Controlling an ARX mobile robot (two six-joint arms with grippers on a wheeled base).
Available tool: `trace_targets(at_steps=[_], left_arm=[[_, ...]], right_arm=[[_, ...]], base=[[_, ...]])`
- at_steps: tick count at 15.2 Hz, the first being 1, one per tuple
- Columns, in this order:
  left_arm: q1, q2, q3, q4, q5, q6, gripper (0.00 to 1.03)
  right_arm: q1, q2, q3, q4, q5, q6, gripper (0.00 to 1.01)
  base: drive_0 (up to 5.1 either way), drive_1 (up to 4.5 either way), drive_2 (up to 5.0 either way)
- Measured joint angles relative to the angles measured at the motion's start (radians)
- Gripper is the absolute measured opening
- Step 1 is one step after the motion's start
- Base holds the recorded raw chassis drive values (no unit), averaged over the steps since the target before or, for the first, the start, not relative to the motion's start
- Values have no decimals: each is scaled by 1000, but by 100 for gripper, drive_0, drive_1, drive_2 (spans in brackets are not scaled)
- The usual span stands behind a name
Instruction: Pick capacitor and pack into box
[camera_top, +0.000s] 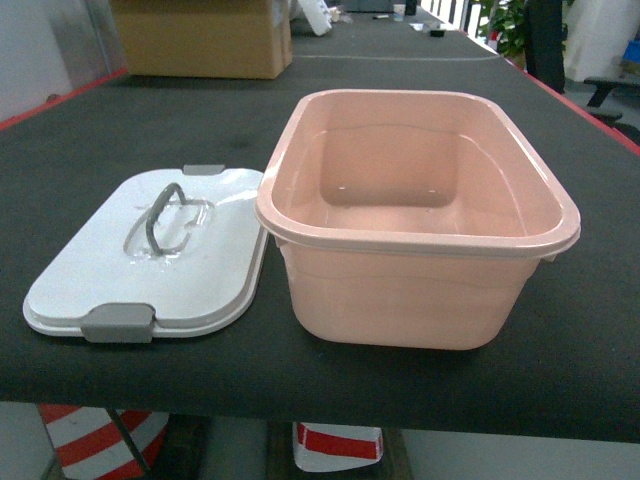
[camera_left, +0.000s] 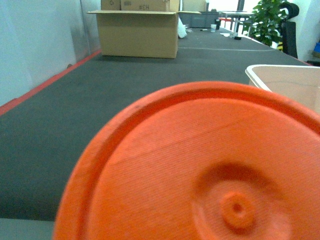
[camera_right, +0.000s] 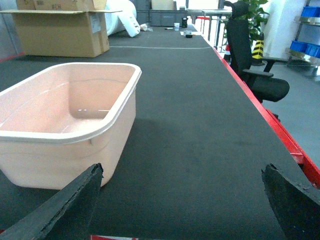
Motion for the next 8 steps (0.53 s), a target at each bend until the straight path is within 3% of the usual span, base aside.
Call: trace_targets(at_steps=[8], left_arm=[[0,0,0,0,0,0,44]], right_arm=[[0,0,0,0,0,0,98]], base=[[0,0,0]])
